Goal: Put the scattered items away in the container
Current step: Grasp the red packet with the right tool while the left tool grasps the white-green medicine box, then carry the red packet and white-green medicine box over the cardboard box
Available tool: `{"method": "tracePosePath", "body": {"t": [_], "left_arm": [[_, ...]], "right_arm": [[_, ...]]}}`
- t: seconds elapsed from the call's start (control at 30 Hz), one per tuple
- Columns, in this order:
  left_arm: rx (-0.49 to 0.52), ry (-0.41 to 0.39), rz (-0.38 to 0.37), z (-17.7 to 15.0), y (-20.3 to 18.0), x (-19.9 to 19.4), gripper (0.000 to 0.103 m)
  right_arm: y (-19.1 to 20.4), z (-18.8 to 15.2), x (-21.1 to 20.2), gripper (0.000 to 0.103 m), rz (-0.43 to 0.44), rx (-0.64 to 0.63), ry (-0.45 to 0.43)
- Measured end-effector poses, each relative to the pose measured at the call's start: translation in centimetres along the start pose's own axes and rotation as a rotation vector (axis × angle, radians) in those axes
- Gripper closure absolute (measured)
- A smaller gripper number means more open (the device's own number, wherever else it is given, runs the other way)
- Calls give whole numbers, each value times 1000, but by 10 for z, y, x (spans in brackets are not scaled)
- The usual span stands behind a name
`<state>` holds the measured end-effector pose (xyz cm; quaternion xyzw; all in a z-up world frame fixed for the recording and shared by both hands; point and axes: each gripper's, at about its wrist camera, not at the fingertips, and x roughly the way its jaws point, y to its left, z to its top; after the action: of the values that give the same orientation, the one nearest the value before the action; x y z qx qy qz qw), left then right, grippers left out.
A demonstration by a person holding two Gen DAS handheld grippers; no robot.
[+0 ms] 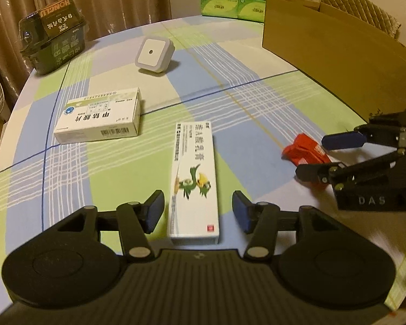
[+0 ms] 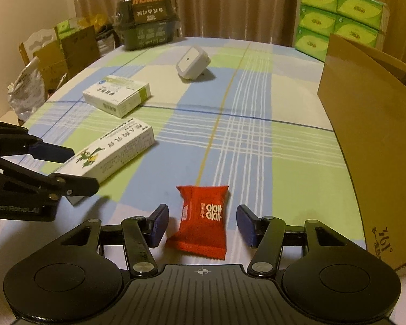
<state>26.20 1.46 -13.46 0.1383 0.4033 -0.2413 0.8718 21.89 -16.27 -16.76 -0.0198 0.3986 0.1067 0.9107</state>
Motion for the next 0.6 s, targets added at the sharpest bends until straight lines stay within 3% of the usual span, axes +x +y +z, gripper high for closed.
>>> {"method": "tracePosePath", "body": {"t": [0.2, 0.27, 0.33, 0.37, 0.6], "left_arm": [[-2, 10, -1, 10, 1, 14, 54], [2, 21, 0, 12, 0, 18, 54], [-5, 32, 7, 13, 0, 21, 69], [-8, 41, 14, 14, 0, 22, 70], [-21, 62, 17, 10, -7, 12, 70]], "right_arm": [[3, -2, 6, 52, -1, -12, -1], [5, -3, 5, 73, -9, -28, -13], [5, -3, 5, 75, -9, -21, -11], [4, -2, 5, 78, -7, -17, -9], [0, -1, -11, 80, -9, -3, -13]]}}
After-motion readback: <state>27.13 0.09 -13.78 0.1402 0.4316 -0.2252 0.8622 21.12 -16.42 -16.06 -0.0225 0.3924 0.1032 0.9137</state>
